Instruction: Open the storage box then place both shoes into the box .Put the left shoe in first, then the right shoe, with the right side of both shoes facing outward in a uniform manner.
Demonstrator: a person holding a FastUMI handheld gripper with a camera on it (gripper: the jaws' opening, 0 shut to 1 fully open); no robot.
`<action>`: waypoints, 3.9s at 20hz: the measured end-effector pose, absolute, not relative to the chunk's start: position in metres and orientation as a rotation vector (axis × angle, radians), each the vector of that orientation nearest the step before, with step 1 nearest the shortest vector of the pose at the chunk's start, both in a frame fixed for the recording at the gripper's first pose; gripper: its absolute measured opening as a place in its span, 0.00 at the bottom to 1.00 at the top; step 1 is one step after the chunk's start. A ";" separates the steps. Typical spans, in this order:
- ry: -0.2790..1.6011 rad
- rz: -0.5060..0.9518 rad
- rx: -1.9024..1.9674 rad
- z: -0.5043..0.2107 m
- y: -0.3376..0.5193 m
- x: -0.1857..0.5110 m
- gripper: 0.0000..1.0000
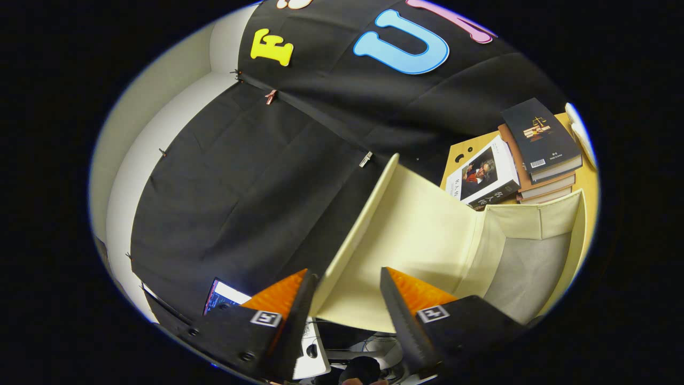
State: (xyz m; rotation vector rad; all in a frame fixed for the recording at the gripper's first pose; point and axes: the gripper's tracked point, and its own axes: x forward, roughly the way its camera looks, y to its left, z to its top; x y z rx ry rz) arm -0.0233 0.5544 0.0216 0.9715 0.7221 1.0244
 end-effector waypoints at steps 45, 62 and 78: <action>1.030 0.266 0.250 -0.375 0.190 -0.065 0.61; 0.963 0.156 0.363 -0.298 0.168 -0.050 0.09; 0.859 0.169 0.579 -0.127 0.263 0.014 0.09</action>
